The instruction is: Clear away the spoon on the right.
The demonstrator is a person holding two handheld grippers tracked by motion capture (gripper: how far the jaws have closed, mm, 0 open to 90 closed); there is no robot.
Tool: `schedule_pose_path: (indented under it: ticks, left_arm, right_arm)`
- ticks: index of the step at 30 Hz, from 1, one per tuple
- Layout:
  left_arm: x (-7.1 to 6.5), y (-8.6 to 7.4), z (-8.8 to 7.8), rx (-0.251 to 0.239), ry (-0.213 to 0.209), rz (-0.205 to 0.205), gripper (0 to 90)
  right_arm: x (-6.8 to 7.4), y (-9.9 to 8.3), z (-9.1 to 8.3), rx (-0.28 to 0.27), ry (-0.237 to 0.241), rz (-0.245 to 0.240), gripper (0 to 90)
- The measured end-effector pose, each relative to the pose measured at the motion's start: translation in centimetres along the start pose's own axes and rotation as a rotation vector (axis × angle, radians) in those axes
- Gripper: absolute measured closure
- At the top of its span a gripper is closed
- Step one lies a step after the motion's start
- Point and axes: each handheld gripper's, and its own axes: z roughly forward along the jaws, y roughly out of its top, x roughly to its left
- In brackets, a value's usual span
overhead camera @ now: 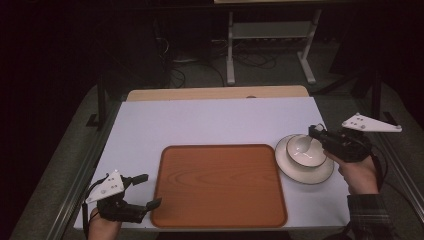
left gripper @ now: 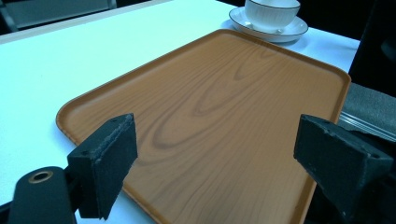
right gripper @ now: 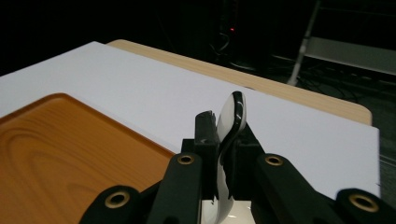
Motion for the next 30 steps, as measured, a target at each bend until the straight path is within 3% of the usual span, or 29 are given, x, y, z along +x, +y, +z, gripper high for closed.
schedule_pose_path:
  ticks: [5,14,30]
  left_arm:
    - [0.0,0.0,0.0,0.000,0.000,-0.001,13.0]
    - [0.0,0.0,0.0,0.000,0.000,0.000,13.0]
    - [0.0,0.0,0.0,0.000,-0.001,0.000,13.1]
  right_arm:
    - [1.5,0.8,0.0,0.005,0.062,-0.039,83.6]
    - [3.4,1.2,0.5,0.028,0.130,-0.080,83.6]
    - [6.8,0.2,3.6,0.144,0.251,-0.159,83.6]
